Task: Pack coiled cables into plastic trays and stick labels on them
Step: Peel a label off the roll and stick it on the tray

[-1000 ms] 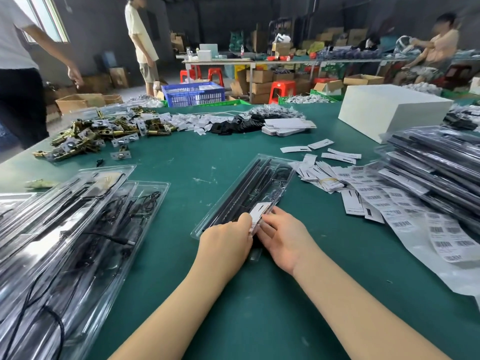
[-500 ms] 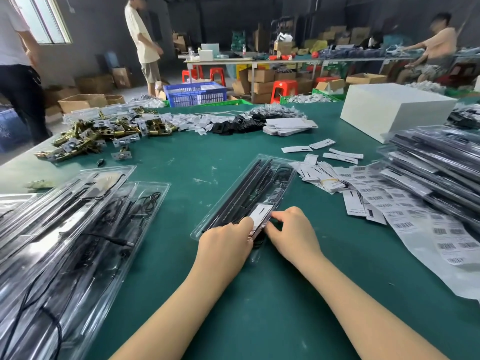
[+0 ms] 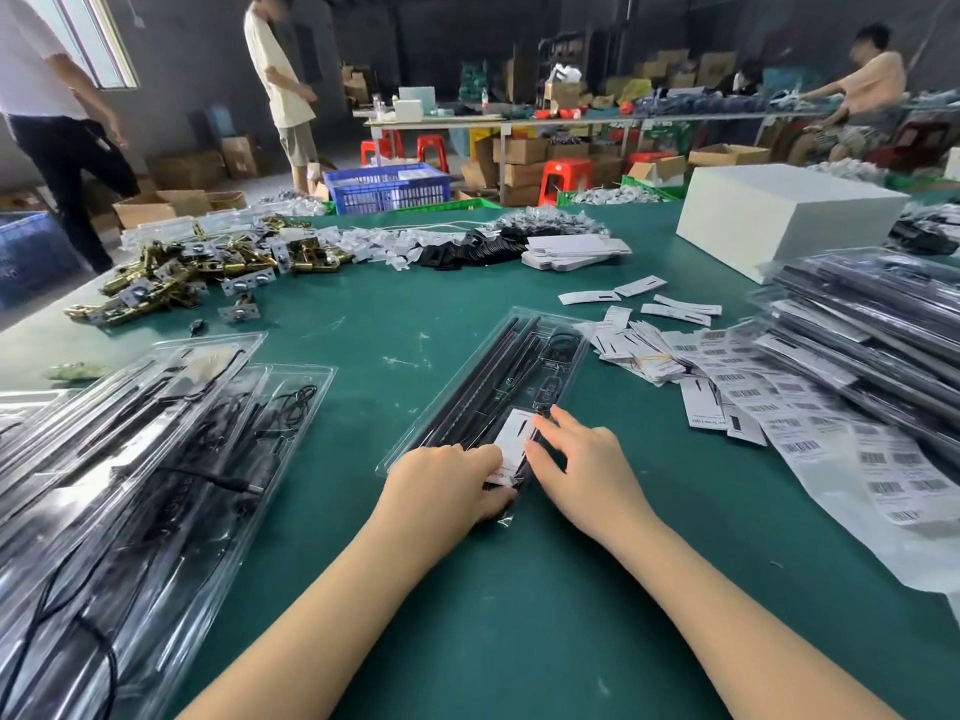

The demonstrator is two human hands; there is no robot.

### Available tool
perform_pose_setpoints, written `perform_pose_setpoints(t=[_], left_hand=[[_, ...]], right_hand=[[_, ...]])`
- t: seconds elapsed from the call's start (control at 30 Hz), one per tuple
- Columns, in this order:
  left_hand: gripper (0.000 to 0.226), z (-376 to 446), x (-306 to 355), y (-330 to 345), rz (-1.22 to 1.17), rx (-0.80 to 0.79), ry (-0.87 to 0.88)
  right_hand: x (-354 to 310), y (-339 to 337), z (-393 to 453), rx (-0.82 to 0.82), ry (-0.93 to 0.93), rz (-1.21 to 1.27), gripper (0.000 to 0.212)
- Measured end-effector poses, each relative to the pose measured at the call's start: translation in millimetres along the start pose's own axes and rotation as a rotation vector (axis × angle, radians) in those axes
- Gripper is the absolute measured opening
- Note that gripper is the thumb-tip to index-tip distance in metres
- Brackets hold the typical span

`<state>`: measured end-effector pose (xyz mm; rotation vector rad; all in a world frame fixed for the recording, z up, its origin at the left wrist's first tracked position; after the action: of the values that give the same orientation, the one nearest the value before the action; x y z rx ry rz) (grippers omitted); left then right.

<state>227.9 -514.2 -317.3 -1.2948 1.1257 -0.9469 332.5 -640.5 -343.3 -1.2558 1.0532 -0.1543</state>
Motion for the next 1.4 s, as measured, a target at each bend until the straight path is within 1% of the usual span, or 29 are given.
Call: perform_pose_setpoints(t=[0.1, 0.17, 0.2, 0.27, 0.33, 0.4, 0.47, 0.53, 0.57, 0.67, 0.7, 0.73, 0.77, 0.83, 0.9, 1.0, 1.07, 1.17, 1.27, 1.33, 1.37, 1.4], left_hand=[[0.060, -4.1, -11.9, 0.8, -0.070, -0.125, 0.104], [0.078, -12.4, -15.7, 6.2, -0.079, -0.238, 0.180], [0.082, -16.4, -15.9, 9.3, -0.070, -0.250, 0.197], [0.077, -19.7, -13.2, 15.7, -0.024, -0.192, 0.200], [0.070, -17.7, -8.9, 17.5, 0.016, -0.170, 0.175], [0.068, -15.4, -5.5, 17.3, 0.031, -0.171, 0.153], [0.067, -14.1, -0.8, 17.6, 0.054, -0.164, 0.120], [0.068, -12.9, 9.8, 19.3, 0.029, -0.134, 0.066], [0.069, -10.2, 16.6, 20.8, 0.019, -0.123, 0.028], [0.070, -7.4, 38.5, 20.1, -0.019, -0.130, -0.072], [0.071, -7.3, 43.7, 19.3, -0.021, -0.123, -0.102], [0.073, -9.0, 46.9, 18.1, -0.025, -0.080, -0.115], [0.073, -13.2, 47.7, 14.0, -0.058, 0.028, -0.122], [0.061, -23.0, 47.5, 6.7, -0.139, 0.256, -0.094], [0.053, -27.5, 46.4, 2.3, -0.231, 0.306, -0.097], [0.051, -31.0, 45.7, -2.0, -0.249, 0.309, -0.086], [0.048, -31.2, 43.8, -1.5, -0.267, 0.309, -0.088], [0.046, -27.2, 37.0, 3.2, -0.349, 0.176, -0.154], [0.038, -23.5, 21.3, 3.1, -0.479, 0.172, -0.116], [0.023, -19.2, 4.4, 2.6, -0.672, 0.239, -0.086], [0.025, -15.8, -5.6, 3.1, -0.740, 0.299, -0.103], [0.038, -12.3, -15.6, 4.4, -0.796, 0.336, -0.159]], right_hand=[[1.2, 1.6, -0.4, -0.017, -0.006, -0.067, 0.049], [0.1, 2.0, -1.0, -0.014, 0.000, -0.124, 0.050], [-0.8, 1.8, -1.6, -0.012, 0.000, -0.147, 0.051], [-3.3, 2.3, -4.3, -0.017, 0.001, -0.190, 0.051], [-4.5, 2.8, -5.2, -0.037, 0.009, -0.197, 0.050], [-5.5, 2.5, -3.6, -0.075, 0.046, -0.146, 0.052], [-7.7, 2.0, -1.7, -0.104, 0.130, -0.084, 0.057], [-12.1, 2.1, -0.6, -0.086, 0.213, -0.011, 0.063], [-15.6, 2.0, -0.7, -0.081, 0.243, 0.028, 0.062], [-24.0, -3.0, 0.8, -0.095, 0.271, 0.051, 0.035], [-25.3, -7.3, 3.0, -0.111, 0.295, 0.076, 0.034], [-26.8, -11.7, 5.0, -0.141, 0.310, 0.133, 0.034], [-28.5, -15.2, 7.6, -0.172, 0.321, 0.196, 0.034], [-33.4, -19.8, 10.7, -0.212, 0.334, 0.199, 0.037], [-37.1, -19.4, 13.0, -0.206, 0.323, 0.111, 0.041], [-36.1, -12.8, 11.8, -0.100, 0.287, 0.087, 0.030], [-33.5, -7.4, 10.0, -0.037, 0.257, 0.210, 0.026], [-28.9, 0.7, 8.9, 0.018, 0.224, 0.472, 0.025], [-23.4, 3.9, 9.5, 0.065, 0.179, 0.727, 0.019], [-17.1, 1.5, 9.5, 0.113, 0.142, 0.847, 0.019], [-14.4, -1.2, 9.3, 0.128, 0.124, 0.858, 0.019], [-11.6, -3.3, 9.1, 0.134, 0.104, 0.880, 0.020]])
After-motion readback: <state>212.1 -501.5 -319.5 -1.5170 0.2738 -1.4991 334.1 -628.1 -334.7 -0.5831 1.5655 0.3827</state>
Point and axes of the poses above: each hand's wrist, its own z-axis towards the middle knuckle, its own y-axis out of the palm, x = y × z, the point moved 2 cm from there along z, towards the middle knuckle, and after that the axes turned 15 degrees about -x, right-handed, at the moved point
